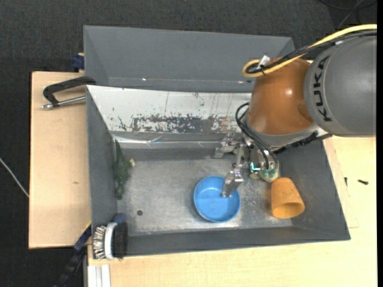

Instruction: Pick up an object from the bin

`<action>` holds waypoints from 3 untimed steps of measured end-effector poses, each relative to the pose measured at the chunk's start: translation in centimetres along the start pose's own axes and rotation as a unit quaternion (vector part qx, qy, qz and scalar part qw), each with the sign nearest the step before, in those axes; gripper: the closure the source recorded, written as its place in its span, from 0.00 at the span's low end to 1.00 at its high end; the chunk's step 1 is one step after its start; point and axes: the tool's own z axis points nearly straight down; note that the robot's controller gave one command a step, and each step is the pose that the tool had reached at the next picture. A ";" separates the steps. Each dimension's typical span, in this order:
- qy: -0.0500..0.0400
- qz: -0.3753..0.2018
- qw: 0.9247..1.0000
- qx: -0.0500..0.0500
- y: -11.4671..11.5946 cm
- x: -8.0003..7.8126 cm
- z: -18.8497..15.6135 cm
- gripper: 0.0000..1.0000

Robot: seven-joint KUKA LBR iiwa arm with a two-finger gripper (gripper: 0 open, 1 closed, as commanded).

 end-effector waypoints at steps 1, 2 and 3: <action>-0.005 -0.120 0.993 0.000 0.8 -1.0 6.1 0.00; -0.013 -0.119 0.993 -0.001 1.0 -1.4 5.7 1.00; -0.010 -0.191 0.982 0.002 0.9 -1.7 -7.9 1.00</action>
Offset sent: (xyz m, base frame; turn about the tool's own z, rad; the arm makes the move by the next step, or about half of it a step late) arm 0.0072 0.0068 -0.0640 -0.2402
